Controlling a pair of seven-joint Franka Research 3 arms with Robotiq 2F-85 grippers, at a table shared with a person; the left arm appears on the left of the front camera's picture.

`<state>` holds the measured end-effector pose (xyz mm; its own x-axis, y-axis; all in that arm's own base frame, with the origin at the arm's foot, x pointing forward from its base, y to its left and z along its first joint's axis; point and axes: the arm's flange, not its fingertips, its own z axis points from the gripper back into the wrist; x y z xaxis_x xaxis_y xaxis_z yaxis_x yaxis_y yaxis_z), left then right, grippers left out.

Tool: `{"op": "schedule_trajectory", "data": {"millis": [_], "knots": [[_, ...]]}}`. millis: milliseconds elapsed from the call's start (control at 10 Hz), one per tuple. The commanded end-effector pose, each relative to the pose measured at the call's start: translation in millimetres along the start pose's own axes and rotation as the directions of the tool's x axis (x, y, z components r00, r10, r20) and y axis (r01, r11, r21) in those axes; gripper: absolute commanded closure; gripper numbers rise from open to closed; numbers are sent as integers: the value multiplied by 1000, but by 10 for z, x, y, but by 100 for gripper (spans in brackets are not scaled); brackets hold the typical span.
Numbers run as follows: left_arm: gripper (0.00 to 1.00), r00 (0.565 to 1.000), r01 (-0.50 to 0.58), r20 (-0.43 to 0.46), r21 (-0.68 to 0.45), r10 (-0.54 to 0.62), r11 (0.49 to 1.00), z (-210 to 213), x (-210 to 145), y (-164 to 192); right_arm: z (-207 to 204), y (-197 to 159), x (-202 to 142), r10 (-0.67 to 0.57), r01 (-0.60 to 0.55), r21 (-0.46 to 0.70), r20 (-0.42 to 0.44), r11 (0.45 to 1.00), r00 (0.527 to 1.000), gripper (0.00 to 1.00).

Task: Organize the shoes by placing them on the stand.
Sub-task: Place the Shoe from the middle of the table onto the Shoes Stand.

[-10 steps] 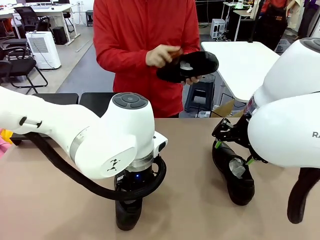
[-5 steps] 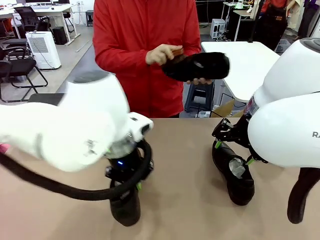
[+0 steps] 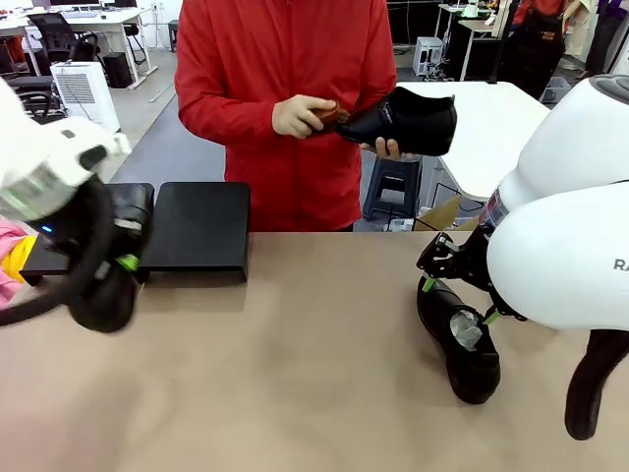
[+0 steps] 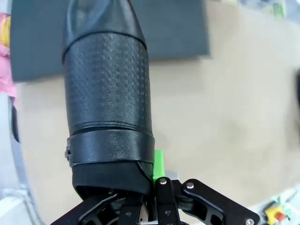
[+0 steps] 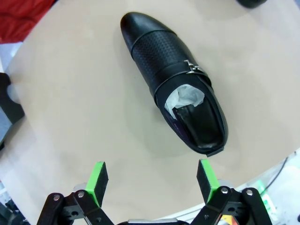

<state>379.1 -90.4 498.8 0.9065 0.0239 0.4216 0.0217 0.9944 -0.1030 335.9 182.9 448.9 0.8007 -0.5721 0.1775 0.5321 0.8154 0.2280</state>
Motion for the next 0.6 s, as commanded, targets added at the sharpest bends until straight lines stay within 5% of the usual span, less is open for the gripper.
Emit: {"op": "schedule_trajectory", "data": {"millis": [0, 500], "knots": [[100, 998, 31, 46, 73, -34, 997, -386, 453, 181, -14, 22, 11, 4, -4, 11, 3, 1000, 1000, 0], [100, 996, 66, 51, 119, -72, 991, -488, 1046, 523, -14, 22, 11, 4, -4, 11, 3, 1000, 1000, 0]]}}
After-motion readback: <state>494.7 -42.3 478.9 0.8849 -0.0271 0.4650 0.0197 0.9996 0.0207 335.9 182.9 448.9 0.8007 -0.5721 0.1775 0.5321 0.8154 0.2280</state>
